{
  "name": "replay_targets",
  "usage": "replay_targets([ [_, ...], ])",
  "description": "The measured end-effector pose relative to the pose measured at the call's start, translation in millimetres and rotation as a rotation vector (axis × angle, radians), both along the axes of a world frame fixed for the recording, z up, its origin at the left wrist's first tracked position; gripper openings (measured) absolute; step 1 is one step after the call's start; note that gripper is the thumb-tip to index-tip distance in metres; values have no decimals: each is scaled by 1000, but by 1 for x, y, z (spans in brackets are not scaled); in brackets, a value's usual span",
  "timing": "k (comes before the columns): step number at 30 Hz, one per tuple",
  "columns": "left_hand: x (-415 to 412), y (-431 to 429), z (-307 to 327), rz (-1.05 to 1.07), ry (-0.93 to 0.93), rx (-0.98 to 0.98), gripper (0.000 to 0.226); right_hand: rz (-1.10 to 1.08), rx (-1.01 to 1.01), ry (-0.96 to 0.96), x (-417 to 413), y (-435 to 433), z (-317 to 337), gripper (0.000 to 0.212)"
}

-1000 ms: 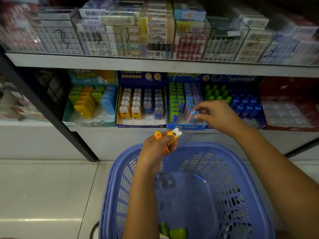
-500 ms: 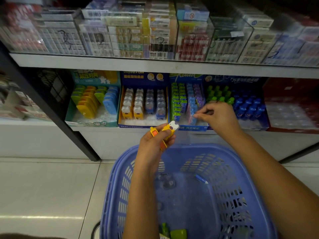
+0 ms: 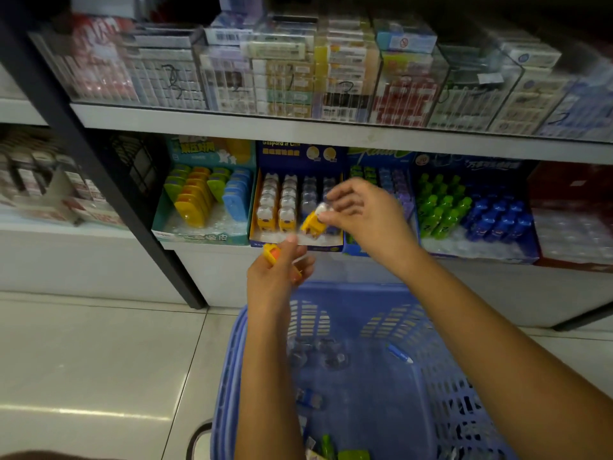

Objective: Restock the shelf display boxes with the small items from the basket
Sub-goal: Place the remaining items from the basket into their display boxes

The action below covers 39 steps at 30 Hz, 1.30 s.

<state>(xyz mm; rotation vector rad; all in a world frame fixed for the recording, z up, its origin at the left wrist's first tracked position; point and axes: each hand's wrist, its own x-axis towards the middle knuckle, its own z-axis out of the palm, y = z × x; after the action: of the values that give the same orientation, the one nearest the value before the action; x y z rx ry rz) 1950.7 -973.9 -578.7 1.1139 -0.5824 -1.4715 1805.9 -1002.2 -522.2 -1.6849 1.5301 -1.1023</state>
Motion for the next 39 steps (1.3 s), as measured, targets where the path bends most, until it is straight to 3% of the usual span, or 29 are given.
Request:
replay_targets([
  [3,20,-4,-4,93,-101,124,48,55,-81,182,21,-21,-6,18],
  [6,31,-4,-6,161,-38,111,53,128,-98,342,37,-32,-22,17],
  [15,39,-13,-7,219,181,214,38,101,-128,482,41,-44,-33,21],
  [21,38,-13,-8,160,155,181,16,160,-184,525,46,-44,-35,20],
  [26,41,-5,-10,46,-4,3,15,172,-221,675,47,-43,-36,18],
  [31,42,-1,-6,78,0,-18,9,187,-193,803,49,-39,-29,24],
  [34,46,-1,-2,125,112,-26,9,124,-169,635,55,-27,-22,35],
  [37,52,-5,3,150,311,-88,15,183,76,126,71,-3,-19,38],
  [39,55,-7,6,195,383,-135,16,267,192,-107,84,5,-19,36],
])
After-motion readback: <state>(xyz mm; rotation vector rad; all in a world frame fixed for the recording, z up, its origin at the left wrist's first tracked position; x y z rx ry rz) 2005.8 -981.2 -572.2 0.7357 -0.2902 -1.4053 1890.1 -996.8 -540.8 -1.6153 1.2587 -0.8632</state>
